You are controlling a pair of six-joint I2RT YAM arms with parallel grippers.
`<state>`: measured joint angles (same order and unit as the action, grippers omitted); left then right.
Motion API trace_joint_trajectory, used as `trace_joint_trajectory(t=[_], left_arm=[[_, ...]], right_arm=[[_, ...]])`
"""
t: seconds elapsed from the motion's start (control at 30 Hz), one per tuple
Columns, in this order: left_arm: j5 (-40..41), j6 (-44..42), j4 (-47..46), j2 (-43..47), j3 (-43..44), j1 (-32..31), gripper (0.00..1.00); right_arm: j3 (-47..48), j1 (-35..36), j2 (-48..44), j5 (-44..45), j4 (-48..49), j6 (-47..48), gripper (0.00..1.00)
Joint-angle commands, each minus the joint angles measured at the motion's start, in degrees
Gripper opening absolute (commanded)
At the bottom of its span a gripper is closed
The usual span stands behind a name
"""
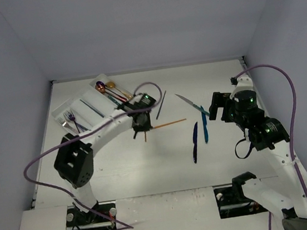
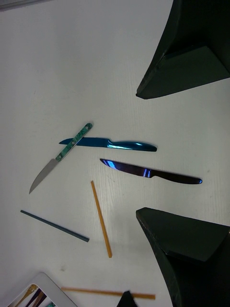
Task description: Sort the eating utensils into containers
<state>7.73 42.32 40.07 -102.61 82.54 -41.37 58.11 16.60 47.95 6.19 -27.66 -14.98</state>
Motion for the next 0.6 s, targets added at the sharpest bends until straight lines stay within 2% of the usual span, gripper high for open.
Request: trace_joint_trajectory(t=[0.0,0.1,0.27,0.4,0.57], left_arm=[[3.0,-2.2,0.6,5.8,5.2,12.0,0.0],[3.0,-1.1,-0.4,3.6,7.7,22.2,0.0],[0.1,1.4,-4.3,-3.3,12.9,31.8,0.0],[1.6,2.5,-4.3,-9.3,18.4,36.1,0.0],[2.0,3.1,-4.0,-14.5,21.6,38.1,0.03]], right_arm=[[2.6,0.0,1.4,2.4,2.3,0.4,0.95],[2.9,-0.3,2.0,2.7,2.3,0.5,0.95],[3.3,-0.7,3.0,3.0,2.3,0.7,0.95],[3.7,-0.9,3.6,3.1,2.2,0.7,0.95],[4.1,-1.1,4.1,3.3,2.3,1.4,0.95]])
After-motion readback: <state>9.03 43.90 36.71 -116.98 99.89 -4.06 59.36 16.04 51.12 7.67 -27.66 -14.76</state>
